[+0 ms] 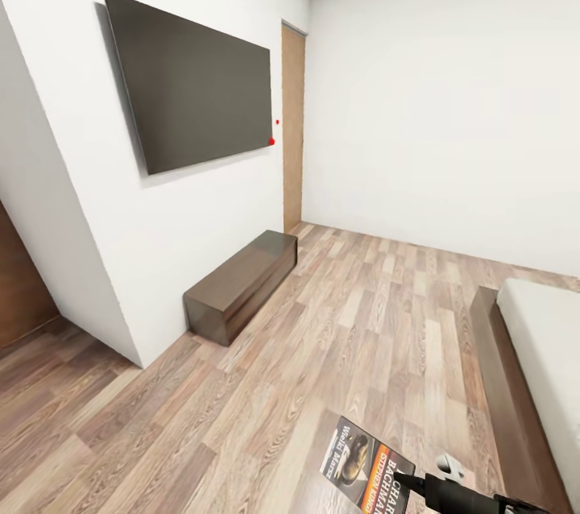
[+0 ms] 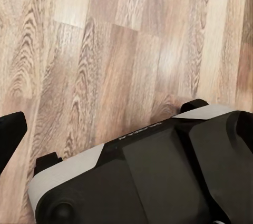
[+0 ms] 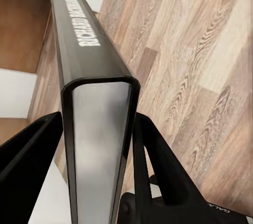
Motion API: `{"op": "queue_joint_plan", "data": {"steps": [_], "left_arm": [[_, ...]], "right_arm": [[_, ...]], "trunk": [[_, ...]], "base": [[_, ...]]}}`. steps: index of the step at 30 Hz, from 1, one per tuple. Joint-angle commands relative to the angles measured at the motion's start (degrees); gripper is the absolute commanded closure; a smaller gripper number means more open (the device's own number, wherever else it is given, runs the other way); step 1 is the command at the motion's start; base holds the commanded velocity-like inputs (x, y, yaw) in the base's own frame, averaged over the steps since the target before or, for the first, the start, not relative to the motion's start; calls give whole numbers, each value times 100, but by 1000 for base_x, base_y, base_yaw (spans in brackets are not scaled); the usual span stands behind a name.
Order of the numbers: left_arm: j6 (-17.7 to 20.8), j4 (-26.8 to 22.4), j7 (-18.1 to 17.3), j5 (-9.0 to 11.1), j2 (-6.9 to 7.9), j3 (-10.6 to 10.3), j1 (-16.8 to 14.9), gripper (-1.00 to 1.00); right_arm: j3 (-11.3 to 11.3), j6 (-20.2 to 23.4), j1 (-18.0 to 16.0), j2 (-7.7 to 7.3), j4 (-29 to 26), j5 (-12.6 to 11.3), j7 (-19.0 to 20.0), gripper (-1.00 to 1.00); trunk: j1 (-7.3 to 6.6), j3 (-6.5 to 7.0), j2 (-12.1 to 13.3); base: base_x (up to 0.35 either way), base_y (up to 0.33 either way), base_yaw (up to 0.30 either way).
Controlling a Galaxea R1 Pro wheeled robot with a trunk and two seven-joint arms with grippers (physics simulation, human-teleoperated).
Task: In the bedroom, move the book from the bed onto either nightstand, and place the two sandals side by side next to the bed.
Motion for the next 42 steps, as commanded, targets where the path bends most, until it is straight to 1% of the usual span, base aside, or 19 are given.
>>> {"op": "queue_joint_plan", "data": {"steps": [1, 42], "left_arm": [[-31, 3, -9, 21, 2, -43, -4, -100], [-31, 3, -9, 21, -1, -43, -3, -100]], "right_arm": [[-59, 41, -10, -2, 10, 47, 11, 100], [-59, 41, -10, 0, 10, 47, 9, 100]], "trunk": [[4, -13, -14], [4, -13, -14]], "base": [[0, 0, -231], [0, 0, -231]]}}
